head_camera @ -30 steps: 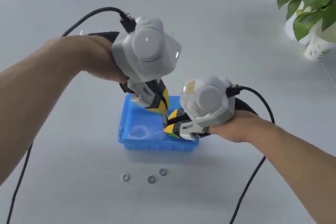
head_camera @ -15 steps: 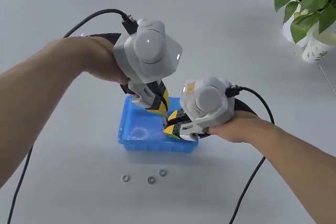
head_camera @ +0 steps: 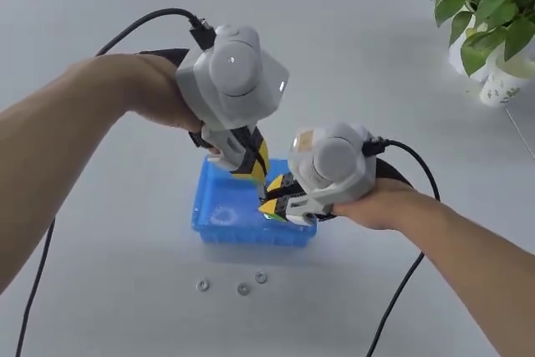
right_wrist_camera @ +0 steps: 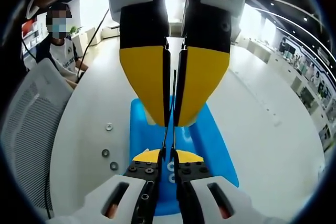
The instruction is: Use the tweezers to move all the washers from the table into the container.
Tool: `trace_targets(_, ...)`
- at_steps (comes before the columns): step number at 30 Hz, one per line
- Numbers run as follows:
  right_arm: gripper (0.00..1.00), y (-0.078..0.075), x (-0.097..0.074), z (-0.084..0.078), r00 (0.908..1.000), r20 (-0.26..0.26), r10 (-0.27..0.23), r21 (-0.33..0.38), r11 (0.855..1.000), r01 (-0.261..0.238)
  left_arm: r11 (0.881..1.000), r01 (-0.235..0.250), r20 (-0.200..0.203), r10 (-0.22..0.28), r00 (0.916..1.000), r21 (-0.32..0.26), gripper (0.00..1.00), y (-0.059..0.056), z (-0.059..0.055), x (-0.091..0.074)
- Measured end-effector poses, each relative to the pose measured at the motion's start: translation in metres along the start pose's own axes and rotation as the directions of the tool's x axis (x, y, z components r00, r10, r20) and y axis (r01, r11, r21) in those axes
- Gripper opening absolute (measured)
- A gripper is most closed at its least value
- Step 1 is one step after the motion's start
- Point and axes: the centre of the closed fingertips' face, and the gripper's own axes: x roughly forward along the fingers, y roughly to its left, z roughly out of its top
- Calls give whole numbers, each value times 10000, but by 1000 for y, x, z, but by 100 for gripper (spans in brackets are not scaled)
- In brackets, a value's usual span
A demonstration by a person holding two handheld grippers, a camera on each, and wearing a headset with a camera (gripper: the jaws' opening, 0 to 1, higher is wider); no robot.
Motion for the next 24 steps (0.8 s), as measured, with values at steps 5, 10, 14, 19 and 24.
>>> trace_targets(5, 10, 3, -7, 6, 9999, 109, -101, -15, 9999, 101, 10000, -75, -19, 75, 10000, 40, 6, -4, 4, -8)
trace_targets(10, 11, 9, -15, 12, 9994, 216, -255, -33, 9997, 256, 9998, -175, 4, 175, 9998, 49, 6, -11, 10, -16)
trace_targets(14, 11, 14, -19, 15, 9991, 274, -323, -55, 9995, 325, 9998, -206, -55, 206, 9998, 68, 6, -16, 13, -20)
trace_targets(19, 11, 22, -23, 20, 9992, 295, -288, -82, 9995, 290, 9998, -183, -187, 184, 9997, 53, 6, -24, 17, -25)
trace_targets(24, 11, 29, -26, 23, 9990, 324, -294, -139, 9995, 299, 9999, -155, -261, 156, 9995, 48, 6, -30, 18, -28)
